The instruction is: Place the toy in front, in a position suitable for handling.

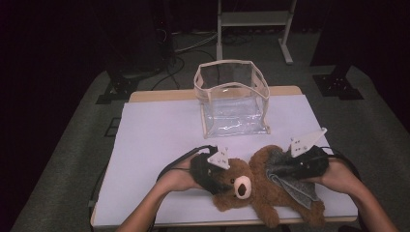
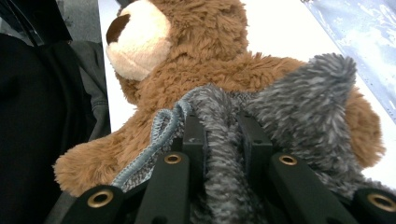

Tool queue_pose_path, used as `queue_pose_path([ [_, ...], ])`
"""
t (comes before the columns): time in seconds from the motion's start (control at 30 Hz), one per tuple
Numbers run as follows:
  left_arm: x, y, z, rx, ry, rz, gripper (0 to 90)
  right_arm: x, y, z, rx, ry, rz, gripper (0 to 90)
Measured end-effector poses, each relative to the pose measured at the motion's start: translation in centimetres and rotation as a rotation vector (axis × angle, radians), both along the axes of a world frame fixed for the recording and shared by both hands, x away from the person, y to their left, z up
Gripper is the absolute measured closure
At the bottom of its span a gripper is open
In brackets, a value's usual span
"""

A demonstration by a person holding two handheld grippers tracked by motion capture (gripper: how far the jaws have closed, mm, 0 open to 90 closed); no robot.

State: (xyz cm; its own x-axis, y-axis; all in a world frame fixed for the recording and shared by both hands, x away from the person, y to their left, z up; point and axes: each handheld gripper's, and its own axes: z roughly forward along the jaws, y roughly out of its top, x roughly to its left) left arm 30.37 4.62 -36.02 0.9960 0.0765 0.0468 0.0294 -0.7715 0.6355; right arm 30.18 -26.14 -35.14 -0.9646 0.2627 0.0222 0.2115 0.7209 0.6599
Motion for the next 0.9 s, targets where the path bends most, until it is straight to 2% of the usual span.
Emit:
queue_pose_path([
  [0.17,0.6,-0.1,0.4,-0.003,0.015,-0.002,34.5,-0.7,0.0,-0.5,0.023,0.001,0.002,75.5],
  [0.23,0.5,-0.5,-0.3,0.019,0.035,-0.012,35.3,-0.9,0.5,-0.4,0.005,-0.016,0.016,75.5],
  [0.27,0.3,-0.7,-0.7,0.033,0.032,-0.02,35.8,-1.0,0.8,-0.3,-0.006,-0.025,0.023,75.5],
  [0.37,-0.1,-0.8,-1.0,0.021,0.035,-0.018,36.4,-1.1,0.9,0.1,-0.031,-0.033,0.03,75.4],
  [0.5,-0.5,-0.7,-1.1,0.033,0.012,-0.025,37.1,-0.8,-0.4,1.1,0.01,-0.041,0.014,75.3],
  [0.6,-0.6,-0.6,-1.1,0.023,0.016,-0.025,37.0,-0.5,-1.6,1.3,0.051,-0.042,-0.016,75.3],
  [0.63,-0.5,-0.5,-1.1,0.021,0.014,-0.026,37.0,-0.4,-1.8,1.0,0.058,-0.026,-0.023,75.3],
  [0.73,-0.2,-0.3,-0.6,0.013,0.018,-0.025,36.8,-0.5,-1.2,-0.3,0.052,0.001,-0.013,75.4],
  [0.83,0.4,0.0,0.2,-0.03,0.033,0.002,33.3,-0.9,-0.9,-0.5,0.043,-0.011,-0.004,75.5],
  [0.9,0.7,0.0,0.5,-0.027,0.038,0.01,30.6,-1.1,-0.9,-0.6,0.044,-0.015,0.001,75.6],
])
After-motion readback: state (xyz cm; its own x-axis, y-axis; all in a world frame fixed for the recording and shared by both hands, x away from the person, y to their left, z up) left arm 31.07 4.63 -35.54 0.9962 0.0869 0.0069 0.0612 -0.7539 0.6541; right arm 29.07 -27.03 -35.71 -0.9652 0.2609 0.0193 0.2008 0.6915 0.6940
